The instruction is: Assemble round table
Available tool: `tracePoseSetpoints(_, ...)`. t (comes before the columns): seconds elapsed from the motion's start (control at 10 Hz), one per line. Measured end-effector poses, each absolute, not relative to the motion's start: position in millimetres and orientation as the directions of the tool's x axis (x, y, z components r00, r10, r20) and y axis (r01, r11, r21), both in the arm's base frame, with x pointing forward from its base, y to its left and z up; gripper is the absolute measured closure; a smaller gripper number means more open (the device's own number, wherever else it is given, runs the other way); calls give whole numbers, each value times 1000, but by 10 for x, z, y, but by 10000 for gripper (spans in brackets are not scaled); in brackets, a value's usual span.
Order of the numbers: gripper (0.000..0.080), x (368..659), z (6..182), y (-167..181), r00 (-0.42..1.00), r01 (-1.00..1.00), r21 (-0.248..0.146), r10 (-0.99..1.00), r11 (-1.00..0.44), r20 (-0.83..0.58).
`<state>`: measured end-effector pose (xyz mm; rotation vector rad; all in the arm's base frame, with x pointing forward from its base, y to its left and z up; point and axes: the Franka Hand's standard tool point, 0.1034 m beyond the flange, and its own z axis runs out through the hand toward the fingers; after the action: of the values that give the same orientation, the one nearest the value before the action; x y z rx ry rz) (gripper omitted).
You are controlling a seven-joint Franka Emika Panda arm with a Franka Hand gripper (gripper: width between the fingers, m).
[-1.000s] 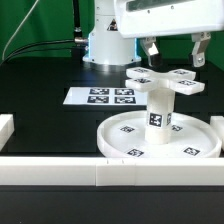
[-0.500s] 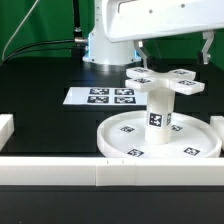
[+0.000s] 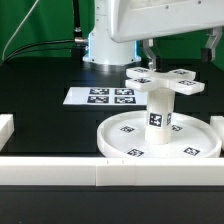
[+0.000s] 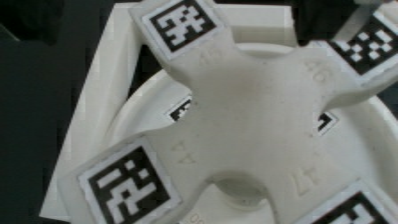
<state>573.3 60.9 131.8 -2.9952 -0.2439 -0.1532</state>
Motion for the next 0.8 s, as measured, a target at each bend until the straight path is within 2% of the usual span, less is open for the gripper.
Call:
tracePoseSetpoints(0.3,150,5733,1312,584,925,370,-96,356,-924,134)
tracePoseSetpoints(0.5,150,5724,1287,563,777,624,-35,615,-781,134)
tracePoseSetpoints(0.8,150,5745,1341,625,612,787,12,783,-617,108)
